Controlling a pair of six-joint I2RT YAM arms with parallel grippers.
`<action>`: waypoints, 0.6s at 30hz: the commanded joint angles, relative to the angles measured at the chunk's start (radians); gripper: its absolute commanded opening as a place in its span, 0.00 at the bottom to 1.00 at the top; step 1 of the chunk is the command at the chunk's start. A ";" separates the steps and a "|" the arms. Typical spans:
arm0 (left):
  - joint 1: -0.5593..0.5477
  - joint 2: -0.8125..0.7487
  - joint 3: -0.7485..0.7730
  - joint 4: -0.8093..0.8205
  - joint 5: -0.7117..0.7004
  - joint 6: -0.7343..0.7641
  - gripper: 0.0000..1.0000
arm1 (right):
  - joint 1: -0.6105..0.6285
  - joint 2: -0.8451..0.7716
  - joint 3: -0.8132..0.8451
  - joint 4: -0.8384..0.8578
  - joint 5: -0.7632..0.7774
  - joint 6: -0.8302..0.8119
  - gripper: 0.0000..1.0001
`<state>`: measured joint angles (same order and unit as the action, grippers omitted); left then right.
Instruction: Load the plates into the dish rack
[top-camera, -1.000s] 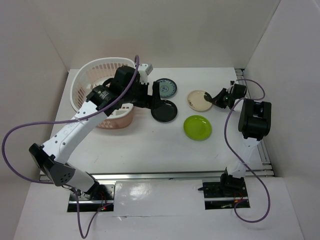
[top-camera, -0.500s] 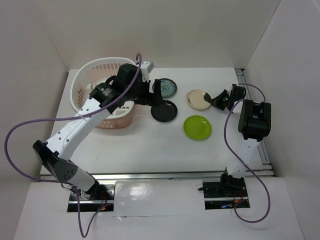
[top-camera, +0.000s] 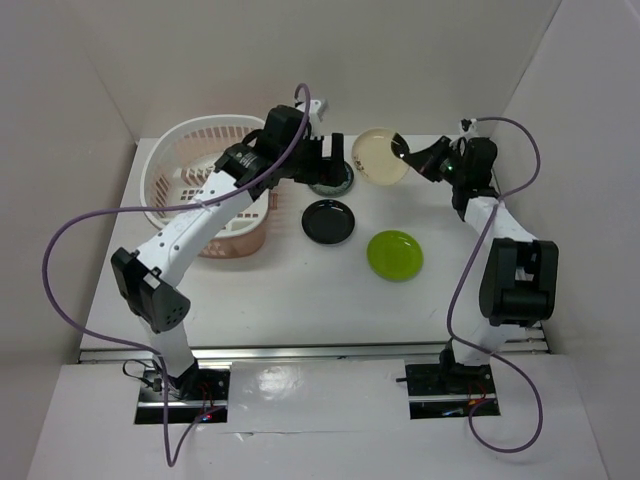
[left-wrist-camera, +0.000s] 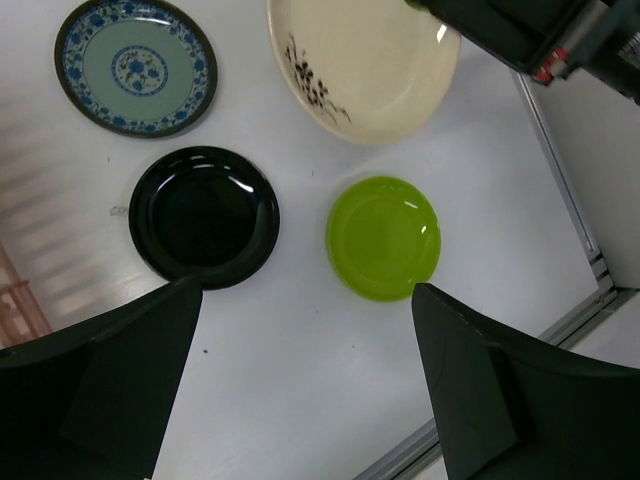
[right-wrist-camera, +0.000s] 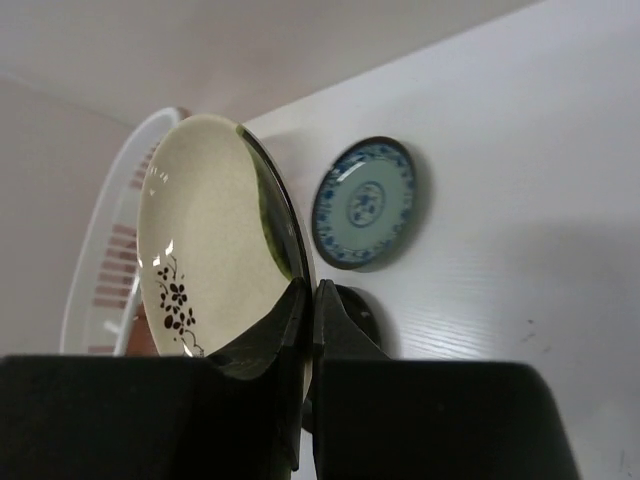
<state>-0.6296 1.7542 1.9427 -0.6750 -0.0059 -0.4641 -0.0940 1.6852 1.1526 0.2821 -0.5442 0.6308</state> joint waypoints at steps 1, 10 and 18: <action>0.019 0.051 0.105 0.058 -0.019 -0.013 1.00 | -0.001 -0.085 -0.056 0.147 -0.139 0.012 0.00; 0.059 0.064 0.029 0.133 0.020 -0.036 1.00 | 0.072 -0.116 -0.019 0.165 -0.371 -0.031 0.00; 0.059 0.054 -0.013 0.169 0.076 -0.036 0.95 | 0.129 -0.107 -0.040 0.258 -0.399 0.032 0.00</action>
<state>-0.5671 1.8458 1.9339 -0.5709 0.0246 -0.4831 0.0120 1.6138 1.1034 0.4297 -0.9081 0.6426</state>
